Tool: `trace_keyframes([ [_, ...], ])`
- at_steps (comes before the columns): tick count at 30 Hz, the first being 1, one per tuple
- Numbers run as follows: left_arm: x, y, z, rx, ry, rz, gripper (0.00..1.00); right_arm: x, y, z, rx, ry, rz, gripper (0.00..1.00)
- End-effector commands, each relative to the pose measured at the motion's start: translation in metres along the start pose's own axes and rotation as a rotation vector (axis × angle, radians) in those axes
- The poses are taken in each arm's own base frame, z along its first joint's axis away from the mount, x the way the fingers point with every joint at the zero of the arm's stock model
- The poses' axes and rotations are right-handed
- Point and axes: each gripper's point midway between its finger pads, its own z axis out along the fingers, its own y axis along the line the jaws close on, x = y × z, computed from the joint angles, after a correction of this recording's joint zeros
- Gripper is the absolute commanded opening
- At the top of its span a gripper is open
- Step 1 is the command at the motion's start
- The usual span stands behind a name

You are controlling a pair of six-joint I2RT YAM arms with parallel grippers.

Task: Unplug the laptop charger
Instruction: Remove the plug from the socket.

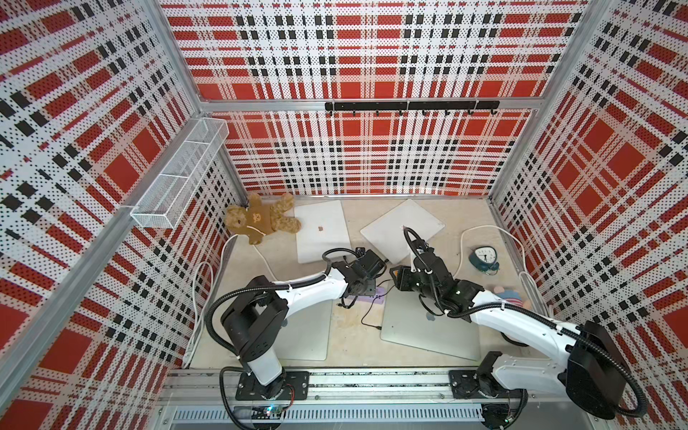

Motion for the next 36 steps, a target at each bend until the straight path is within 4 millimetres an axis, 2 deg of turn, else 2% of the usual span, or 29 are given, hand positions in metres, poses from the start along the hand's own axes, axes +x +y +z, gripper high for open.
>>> trace_keyframes([
  [1, -0.004, -0.012, 0.005, 0.030, -0.015, -0.015, 0.46, -0.012, 0.007, 0.000, -0.022, -0.023, 0.011, 0.38],
  [6, -0.004, -0.013, 0.005, 0.032, -0.016, -0.016, 0.33, -0.002, 0.012, 0.004, -0.075, 0.001, 0.069, 0.38],
  [9, -0.002, -0.012, 0.007, 0.031, -0.009, -0.013, 0.29, 0.007, 0.013, 0.008, -0.101, 0.031, 0.104, 0.37],
  [15, 0.000, -0.014, 0.007, 0.035, -0.005, -0.012, 0.28, 0.028, 0.013, 0.020, -0.135, 0.099, 0.152, 0.28],
  [23, 0.001, -0.016, 0.007, 0.040, 0.001, -0.009, 0.28, 0.043, 0.001, 0.035, -0.093, 0.135, 0.171, 0.20],
  [36, 0.000, -0.019, 0.009, 0.045, 0.005, -0.008, 0.27, 0.073, -0.003, 0.061, -0.093, 0.243, 0.169, 0.08],
])
